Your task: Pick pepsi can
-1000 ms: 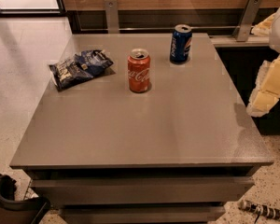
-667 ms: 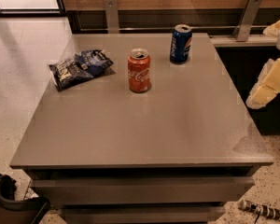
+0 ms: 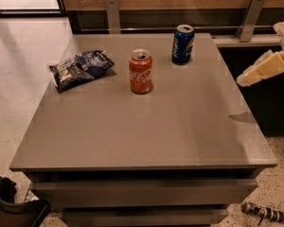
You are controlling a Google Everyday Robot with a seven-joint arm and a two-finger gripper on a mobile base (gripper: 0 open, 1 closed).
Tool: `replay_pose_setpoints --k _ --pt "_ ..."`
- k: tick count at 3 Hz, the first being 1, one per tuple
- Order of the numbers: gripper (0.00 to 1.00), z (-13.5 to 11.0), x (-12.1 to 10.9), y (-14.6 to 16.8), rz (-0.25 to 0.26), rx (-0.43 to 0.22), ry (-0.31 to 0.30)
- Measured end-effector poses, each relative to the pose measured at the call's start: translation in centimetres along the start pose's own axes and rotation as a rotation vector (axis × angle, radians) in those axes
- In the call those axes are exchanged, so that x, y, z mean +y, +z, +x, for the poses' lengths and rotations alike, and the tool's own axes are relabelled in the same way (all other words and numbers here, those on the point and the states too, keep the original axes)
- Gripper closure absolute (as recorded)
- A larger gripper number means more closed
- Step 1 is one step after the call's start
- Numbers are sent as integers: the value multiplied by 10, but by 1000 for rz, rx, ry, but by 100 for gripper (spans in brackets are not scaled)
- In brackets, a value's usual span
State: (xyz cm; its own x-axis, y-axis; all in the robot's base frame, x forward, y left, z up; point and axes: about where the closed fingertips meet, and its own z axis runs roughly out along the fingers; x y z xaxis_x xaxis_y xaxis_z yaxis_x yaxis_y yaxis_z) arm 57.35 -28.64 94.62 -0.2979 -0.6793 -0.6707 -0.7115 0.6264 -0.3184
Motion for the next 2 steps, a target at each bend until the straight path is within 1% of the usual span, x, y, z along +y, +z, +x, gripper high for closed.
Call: replay_pose_setpoints --k 1,2 --pt "0 -23 -47 25 77 -219 68" --pt "0 -41 -74 43 100 -359 114"
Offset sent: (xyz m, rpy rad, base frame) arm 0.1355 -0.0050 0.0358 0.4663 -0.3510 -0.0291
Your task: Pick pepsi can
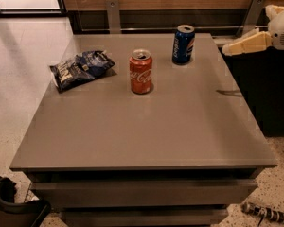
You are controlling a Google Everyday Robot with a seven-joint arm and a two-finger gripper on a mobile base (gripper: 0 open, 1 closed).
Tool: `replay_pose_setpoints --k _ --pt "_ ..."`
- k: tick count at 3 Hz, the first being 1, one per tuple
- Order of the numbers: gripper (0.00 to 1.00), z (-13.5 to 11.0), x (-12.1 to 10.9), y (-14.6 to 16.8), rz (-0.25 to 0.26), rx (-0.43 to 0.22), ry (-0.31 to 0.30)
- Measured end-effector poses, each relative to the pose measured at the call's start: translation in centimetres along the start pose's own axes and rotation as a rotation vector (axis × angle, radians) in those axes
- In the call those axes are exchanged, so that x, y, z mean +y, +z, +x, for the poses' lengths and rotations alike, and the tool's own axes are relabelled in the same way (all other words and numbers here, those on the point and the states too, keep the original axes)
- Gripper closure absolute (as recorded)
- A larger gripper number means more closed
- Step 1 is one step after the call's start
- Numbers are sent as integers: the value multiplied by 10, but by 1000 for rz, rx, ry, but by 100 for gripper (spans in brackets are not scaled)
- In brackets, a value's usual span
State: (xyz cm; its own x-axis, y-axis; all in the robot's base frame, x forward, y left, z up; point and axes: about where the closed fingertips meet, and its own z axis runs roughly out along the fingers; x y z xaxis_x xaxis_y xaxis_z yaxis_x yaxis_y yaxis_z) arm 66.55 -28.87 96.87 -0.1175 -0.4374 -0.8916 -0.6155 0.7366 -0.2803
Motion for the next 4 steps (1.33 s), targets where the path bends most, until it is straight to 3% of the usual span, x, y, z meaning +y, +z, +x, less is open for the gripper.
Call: replay_pose_setpoints --k 2,3,4 --pt "0 -2 -6 7 1 -32 18" --pt "0 6 -3 20 -19 -39 34" --pt "0 20 2 52 -71 -75 80"
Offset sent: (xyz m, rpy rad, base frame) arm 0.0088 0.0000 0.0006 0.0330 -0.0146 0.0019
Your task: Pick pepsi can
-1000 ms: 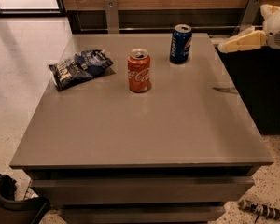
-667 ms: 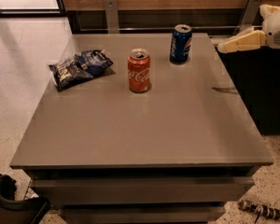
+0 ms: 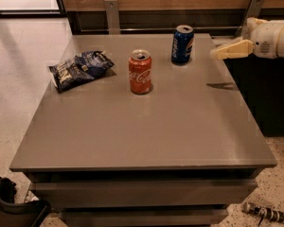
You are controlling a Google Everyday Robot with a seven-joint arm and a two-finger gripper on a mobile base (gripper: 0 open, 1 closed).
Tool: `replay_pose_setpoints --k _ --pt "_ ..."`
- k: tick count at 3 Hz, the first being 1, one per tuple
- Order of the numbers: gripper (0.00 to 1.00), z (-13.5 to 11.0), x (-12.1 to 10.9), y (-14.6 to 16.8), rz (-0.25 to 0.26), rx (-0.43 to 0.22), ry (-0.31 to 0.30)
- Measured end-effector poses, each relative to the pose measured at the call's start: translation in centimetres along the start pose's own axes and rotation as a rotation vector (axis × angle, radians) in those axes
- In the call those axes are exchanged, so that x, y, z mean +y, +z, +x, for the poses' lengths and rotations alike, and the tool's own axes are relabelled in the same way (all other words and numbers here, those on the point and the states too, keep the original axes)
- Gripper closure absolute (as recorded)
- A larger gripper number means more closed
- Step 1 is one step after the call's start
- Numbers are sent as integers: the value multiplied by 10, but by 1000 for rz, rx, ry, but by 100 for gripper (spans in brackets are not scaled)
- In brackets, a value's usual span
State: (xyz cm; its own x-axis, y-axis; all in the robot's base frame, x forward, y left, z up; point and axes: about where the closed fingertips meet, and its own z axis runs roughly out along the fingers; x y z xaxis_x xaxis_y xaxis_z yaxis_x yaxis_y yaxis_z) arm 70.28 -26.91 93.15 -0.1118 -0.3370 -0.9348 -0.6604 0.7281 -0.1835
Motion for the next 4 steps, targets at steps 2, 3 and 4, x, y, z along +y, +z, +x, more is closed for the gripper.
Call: replay_pose_setpoints --k 2,3,4 --pt "0 28 11 88 -152 -100 96" --pt "0 28 19 109 -188 -133 102" --pt "0 24 27 121 -206 -173 93"
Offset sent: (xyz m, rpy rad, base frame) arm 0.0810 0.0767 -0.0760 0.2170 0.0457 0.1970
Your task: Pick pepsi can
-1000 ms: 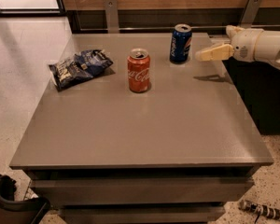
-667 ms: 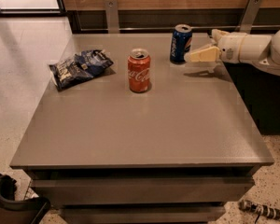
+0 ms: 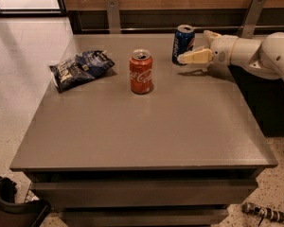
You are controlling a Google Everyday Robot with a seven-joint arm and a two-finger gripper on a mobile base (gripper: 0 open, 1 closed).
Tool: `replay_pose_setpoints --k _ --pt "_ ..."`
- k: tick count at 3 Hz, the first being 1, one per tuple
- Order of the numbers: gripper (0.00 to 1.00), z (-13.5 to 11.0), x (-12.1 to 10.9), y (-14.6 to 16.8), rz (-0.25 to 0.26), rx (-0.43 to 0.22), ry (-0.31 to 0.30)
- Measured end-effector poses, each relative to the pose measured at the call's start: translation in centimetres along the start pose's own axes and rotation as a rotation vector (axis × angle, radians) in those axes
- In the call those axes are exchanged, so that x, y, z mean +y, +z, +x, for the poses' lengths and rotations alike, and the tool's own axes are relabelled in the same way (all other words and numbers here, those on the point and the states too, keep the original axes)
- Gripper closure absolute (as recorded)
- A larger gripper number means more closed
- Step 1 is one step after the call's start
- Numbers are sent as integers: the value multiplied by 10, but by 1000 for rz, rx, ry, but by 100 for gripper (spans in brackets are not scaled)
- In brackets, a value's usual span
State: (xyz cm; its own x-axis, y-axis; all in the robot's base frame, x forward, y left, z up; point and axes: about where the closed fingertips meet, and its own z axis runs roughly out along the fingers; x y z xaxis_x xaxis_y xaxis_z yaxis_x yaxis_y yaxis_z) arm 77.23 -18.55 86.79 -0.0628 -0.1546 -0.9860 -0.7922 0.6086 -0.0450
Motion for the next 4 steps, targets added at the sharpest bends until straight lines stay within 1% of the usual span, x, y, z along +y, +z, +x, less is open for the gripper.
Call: replay_pose_setpoints --k 1,2,3,4 --pt "0 0 6 14 -23 -34 -4" --pt "12 1 12 27 -46 -56 -1" --pt "36 1 14 39 -63 -81 7" --pt "59 1 16 42 -68 -83 8"
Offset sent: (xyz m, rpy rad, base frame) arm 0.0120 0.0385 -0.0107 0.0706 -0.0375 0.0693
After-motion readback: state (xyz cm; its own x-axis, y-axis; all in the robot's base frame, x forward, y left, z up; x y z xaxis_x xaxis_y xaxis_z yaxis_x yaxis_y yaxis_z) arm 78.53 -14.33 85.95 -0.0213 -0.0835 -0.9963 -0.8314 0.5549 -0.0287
